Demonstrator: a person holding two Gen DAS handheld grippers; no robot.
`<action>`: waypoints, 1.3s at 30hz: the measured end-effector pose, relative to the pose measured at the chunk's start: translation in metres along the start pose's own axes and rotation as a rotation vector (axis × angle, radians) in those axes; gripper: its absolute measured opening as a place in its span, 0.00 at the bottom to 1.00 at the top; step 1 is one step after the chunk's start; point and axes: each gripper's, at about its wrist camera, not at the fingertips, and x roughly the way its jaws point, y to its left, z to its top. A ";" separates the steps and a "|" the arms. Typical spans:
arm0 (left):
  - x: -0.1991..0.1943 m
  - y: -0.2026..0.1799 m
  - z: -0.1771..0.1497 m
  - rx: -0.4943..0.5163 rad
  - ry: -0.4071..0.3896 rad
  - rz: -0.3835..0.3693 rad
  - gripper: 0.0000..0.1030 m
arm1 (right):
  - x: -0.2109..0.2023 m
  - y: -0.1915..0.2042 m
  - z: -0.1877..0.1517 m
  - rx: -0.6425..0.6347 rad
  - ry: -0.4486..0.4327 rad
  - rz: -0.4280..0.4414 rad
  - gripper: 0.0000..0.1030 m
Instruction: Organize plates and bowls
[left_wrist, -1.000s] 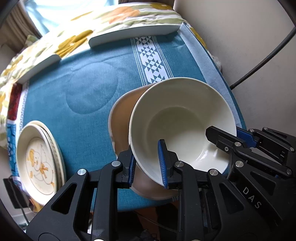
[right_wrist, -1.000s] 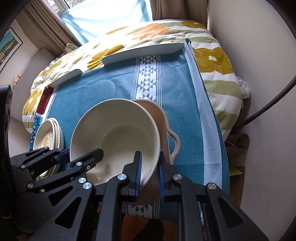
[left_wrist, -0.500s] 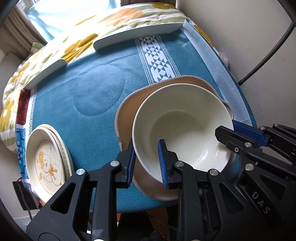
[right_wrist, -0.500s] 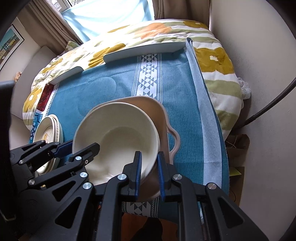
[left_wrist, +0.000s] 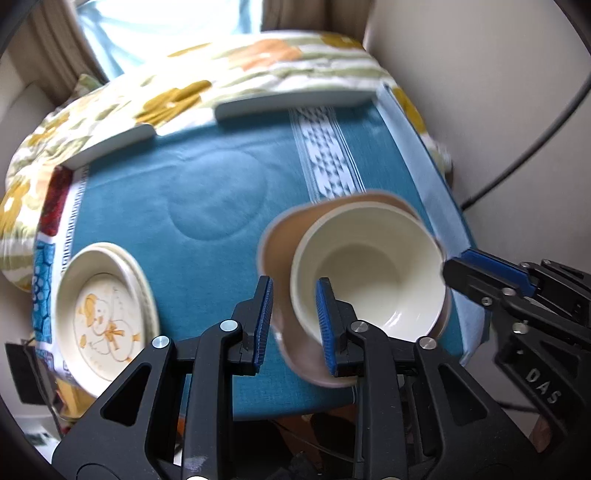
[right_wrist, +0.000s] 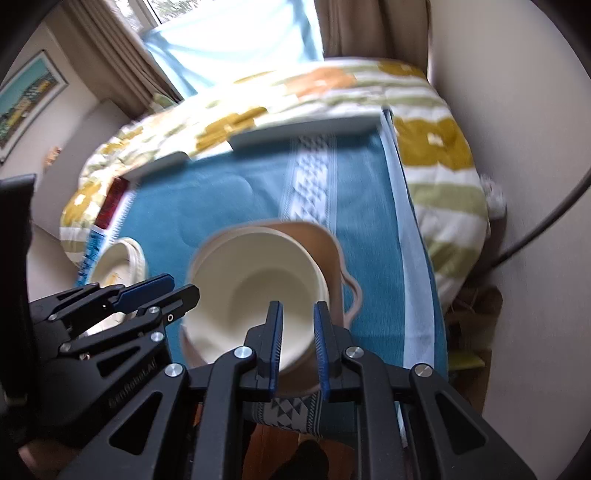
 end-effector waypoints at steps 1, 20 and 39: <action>-0.009 0.006 0.000 -0.021 -0.024 -0.014 0.22 | -0.006 0.002 0.001 -0.006 -0.021 -0.001 0.15; -0.109 0.069 -0.013 0.048 -0.218 -0.043 1.00 | -0.076 0.012 0.008 -0.141 -0.135 -0.163 0.90; 0.055 0.025 -0.028 0.148 0.239 -0.127 0.59 | 0.063 -0.037 -0.013 -0.144 0.345 -0.114 0.55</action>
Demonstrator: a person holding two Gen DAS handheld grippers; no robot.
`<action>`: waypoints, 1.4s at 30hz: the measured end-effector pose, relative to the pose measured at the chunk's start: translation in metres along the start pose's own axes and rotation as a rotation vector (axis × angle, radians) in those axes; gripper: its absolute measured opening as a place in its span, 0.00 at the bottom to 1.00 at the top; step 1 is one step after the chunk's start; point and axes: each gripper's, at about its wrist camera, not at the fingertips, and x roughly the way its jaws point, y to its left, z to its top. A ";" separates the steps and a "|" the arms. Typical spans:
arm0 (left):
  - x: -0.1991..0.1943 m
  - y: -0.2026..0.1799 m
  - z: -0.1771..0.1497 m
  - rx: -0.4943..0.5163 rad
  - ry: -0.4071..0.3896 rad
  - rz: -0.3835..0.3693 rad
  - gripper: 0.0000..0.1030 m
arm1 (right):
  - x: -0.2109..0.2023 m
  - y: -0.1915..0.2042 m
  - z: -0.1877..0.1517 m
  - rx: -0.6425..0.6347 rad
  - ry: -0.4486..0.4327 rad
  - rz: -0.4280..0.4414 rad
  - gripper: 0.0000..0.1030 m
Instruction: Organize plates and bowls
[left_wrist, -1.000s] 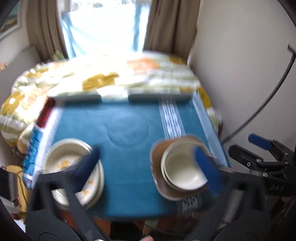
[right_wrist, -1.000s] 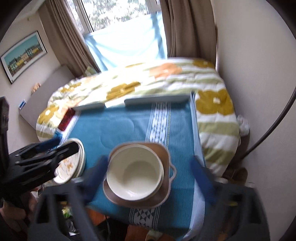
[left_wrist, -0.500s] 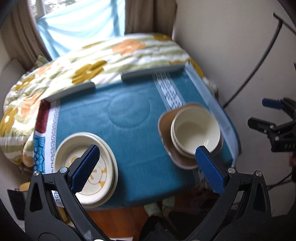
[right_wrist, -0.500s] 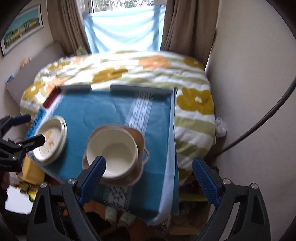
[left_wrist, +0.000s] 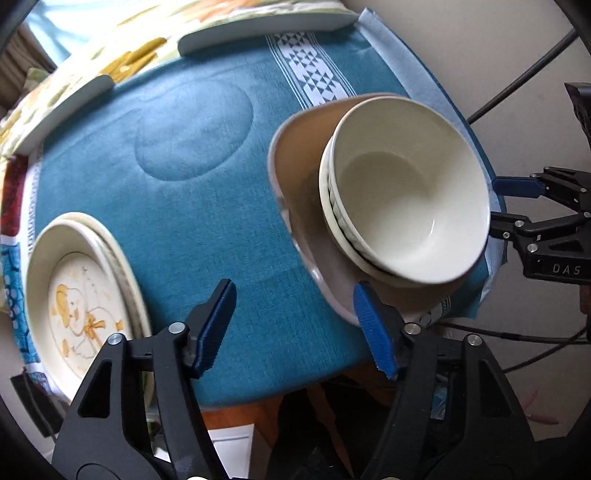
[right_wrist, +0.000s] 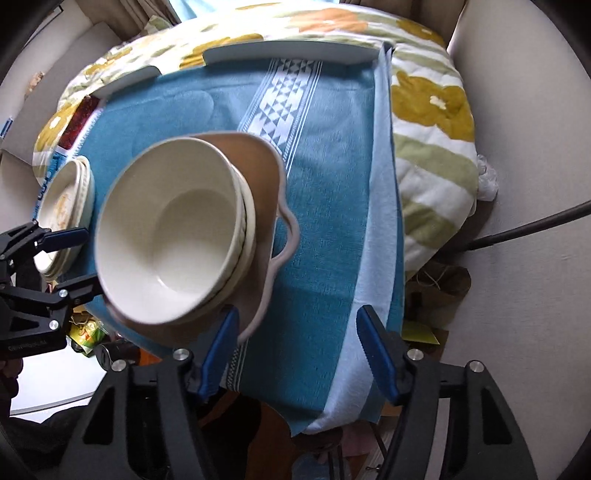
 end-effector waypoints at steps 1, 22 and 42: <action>0.002 0.000 0.001 -0.001 0.009 -0.006 0.58 | 0.004 0.001 0.002 -0.010 0.012 0.005 0.52; 0.047 -0.012 0.005 0.015 -0.006 -0.035 0.17 | 0.046 0.021 0.012 -0.178 0.004 0.146 0.12; 0.000 -0.005 -0.002 0.009 -0.111 0.044 0.13 | 0.016 0.046 0.034 -0.248 -0.111 0.125 0.12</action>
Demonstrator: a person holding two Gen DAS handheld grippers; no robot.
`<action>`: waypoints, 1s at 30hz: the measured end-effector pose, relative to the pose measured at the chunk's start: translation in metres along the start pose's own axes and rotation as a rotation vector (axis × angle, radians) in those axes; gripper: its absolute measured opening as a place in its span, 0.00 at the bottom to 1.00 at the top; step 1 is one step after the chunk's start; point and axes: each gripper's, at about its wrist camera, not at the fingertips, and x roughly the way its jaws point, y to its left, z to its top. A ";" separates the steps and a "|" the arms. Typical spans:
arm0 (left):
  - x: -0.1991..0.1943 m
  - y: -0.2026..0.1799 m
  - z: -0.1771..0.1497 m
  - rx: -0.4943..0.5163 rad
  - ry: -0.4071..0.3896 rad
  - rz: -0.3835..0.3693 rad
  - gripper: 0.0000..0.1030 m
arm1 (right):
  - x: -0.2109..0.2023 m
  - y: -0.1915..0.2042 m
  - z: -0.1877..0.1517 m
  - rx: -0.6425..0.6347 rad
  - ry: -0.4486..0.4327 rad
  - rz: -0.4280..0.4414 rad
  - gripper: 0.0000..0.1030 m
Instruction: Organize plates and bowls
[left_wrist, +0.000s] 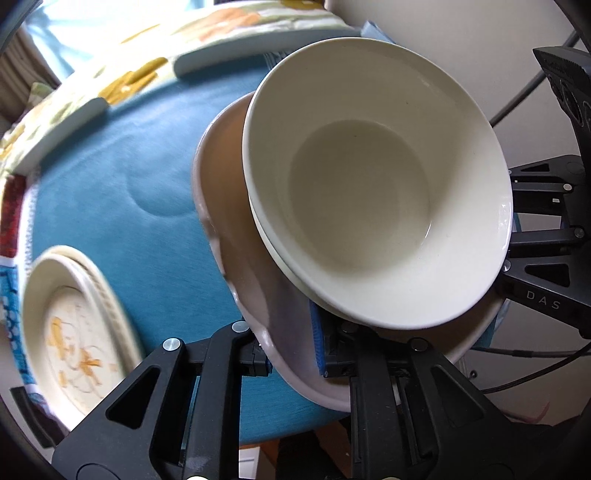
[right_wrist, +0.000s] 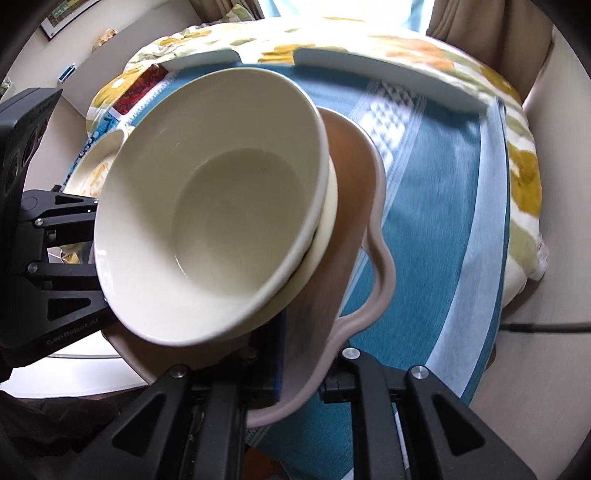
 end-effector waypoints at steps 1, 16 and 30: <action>-0.006 0.004 0.002 -0.004 -0.007 0.005 0.13 | -0.004 0.005 0.006 -0.005 -0.008 -0.005 0.12; -0.099 0.131 -0.026 -0.057 -0.091 0.063 0.13 | -0.023 0.129 0.090 -0.045 -0.076 -0.025 0.12; -0.098 0.247 -0.086 -0.044 -0.037 0.048 0.13 | 0.025 0.236 0.103 0.009 -0.027 -0.007 0.12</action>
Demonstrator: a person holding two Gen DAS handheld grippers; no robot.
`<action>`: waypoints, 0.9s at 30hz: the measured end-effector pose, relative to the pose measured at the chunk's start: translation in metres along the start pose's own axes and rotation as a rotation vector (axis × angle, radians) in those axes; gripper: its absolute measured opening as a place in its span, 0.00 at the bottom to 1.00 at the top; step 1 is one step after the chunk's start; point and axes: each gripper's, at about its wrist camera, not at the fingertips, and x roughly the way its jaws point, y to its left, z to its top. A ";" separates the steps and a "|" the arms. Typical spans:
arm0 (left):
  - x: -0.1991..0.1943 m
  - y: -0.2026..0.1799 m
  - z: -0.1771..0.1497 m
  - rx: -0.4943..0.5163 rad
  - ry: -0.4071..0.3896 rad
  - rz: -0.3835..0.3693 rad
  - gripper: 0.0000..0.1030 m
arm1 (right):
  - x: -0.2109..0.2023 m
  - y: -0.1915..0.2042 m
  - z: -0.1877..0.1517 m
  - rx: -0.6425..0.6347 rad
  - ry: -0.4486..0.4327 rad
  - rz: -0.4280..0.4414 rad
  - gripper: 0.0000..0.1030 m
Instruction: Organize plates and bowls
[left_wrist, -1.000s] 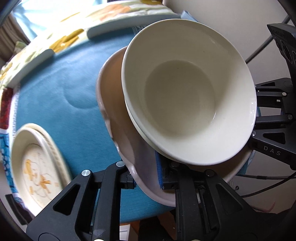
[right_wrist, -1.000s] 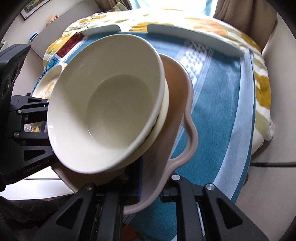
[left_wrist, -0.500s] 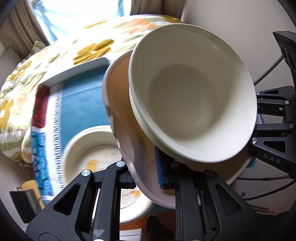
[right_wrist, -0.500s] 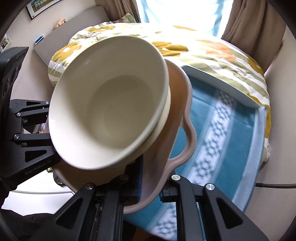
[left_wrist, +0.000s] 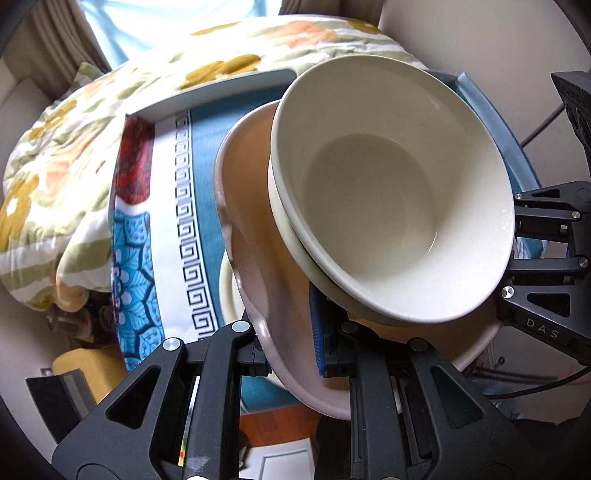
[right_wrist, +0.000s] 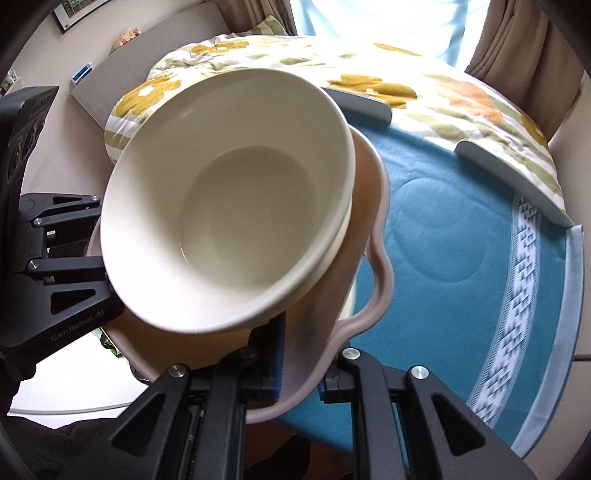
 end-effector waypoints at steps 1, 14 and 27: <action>0.002 0.002 -0.003 0.004 0.006 -0.006 0.13 | 0.004 0.004 -0.002 0.008 0.007 -0.004 0.12; 0.024 0.003 -0.031 0.025 0.046 -0.070 0.13 | 0.025 0.019 -0.027 0.071 0.049 -0.055 0.12; 0.041 0.004 -0.035 -0.007 0.075 -0.080 0.13 | 0.031 0.013 -0.025 0.082 0.032 -0.067 0.12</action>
